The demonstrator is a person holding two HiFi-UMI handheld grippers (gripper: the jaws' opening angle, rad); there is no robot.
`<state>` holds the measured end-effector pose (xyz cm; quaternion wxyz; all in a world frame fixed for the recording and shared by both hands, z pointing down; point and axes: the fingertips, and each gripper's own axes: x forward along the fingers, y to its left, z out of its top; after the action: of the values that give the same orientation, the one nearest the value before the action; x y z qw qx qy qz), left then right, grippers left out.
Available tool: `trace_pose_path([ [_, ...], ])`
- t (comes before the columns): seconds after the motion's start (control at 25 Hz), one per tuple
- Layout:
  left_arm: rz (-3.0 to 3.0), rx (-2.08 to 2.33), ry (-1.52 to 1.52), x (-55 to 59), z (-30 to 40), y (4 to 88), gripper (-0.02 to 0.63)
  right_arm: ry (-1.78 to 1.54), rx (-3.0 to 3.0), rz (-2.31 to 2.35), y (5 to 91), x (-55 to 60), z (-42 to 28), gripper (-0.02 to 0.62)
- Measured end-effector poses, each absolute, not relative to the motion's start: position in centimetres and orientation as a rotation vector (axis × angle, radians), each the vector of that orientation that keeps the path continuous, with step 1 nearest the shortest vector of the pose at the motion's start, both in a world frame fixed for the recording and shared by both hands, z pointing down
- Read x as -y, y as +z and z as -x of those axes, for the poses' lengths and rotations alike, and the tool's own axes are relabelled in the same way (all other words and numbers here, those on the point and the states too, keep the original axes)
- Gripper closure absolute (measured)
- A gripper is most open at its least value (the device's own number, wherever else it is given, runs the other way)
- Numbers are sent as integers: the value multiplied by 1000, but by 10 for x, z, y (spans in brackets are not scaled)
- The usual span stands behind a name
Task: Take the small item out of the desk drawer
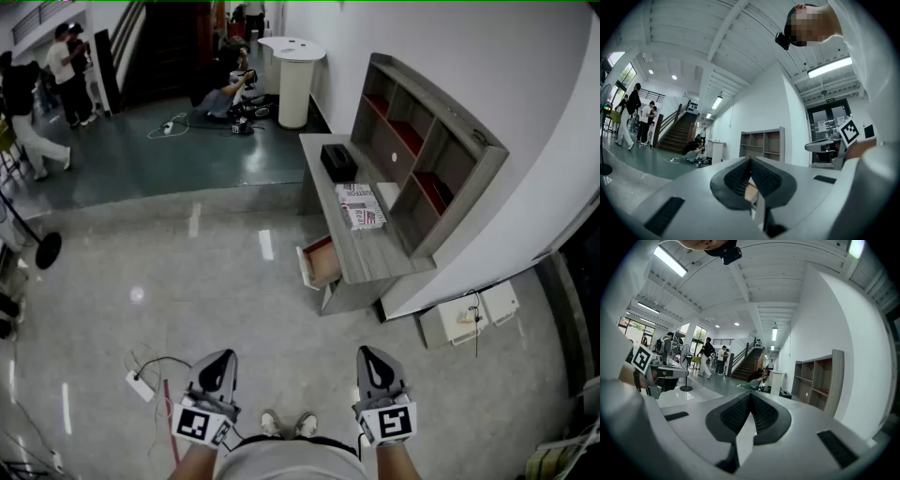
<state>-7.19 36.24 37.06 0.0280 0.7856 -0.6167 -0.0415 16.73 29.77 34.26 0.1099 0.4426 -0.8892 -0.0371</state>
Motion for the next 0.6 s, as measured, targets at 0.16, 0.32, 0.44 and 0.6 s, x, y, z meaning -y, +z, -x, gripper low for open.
trace_pose_path([
  [0.16, -2406, 1888, -140, -359, 85, 375, 588, -100, 2603, -1285, 347, -296, -152, 574],
  [0.32, -2402, 1883, -160, -360, 102, 387, 588, -61, 2633, -1234, 353, -303, -133, 574],
  [0.44, -2400, 1874, -169, -359, 111, 396, 588, -61, 2617, -1219, 360, -306, -128, 572],
  [0.6, -2354, 1861, -178, -360, 120, 403, 588, -45, 2564, -1236, 365, -303, -131, 572],
])
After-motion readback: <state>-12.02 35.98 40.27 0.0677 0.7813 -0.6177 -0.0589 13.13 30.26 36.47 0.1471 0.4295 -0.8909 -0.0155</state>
